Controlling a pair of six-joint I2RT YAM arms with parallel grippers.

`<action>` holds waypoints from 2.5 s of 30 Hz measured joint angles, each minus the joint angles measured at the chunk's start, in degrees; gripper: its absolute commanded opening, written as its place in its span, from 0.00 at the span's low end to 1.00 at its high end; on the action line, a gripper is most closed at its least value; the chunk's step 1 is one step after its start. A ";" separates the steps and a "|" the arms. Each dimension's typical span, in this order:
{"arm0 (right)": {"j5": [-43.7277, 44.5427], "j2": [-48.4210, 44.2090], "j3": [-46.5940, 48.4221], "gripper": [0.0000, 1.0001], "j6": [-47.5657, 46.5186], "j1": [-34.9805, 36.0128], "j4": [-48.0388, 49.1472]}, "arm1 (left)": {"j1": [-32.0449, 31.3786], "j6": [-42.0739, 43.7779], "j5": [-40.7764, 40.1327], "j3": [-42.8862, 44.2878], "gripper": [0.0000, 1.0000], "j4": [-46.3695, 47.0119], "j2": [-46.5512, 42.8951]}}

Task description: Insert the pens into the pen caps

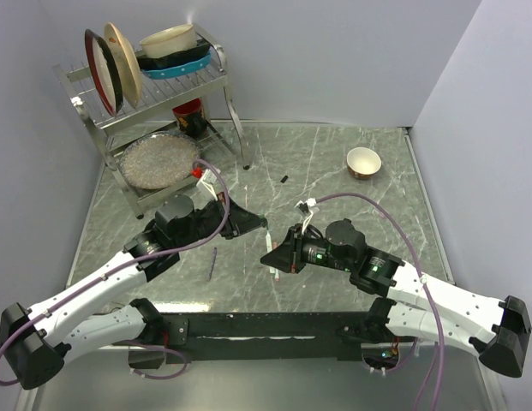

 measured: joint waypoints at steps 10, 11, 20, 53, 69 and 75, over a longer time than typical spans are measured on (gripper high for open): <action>-0.20 0.50 0.02 0.00 0.00 0.00 0.02 | -0.52 0.31 0.42 -0.35 0.01 1.90 0.04; -0.22 0.48 0.02 0.00 0.00 0.00 0.04 | -0.66 0.37 0.44 -0.35 0.01 1.99 0.04; -0.26 0.48 0.28 0.00 0.00 0.00 -0.20 | -1.33 0.90 0.17 -0.66 0.01 2.08 0.07; -0.37 -0.35 0.28 0.00 0.24 0.00 -0.72 | -1.44 0.24 -1.97 -2.45 0.01 2.54 0.09; -0.74 -0.33 0.28 0.00 0.68 0.00 -0.72 | -1.44 -0.37 -2.91 -1.33 0.01 0.81 0.02; -0.92 -0.31 0.28 0.00 0.70 0.00 -0.72 | -1.44 -1.22 -3.72 -0.63 0.01 0.70 -0.72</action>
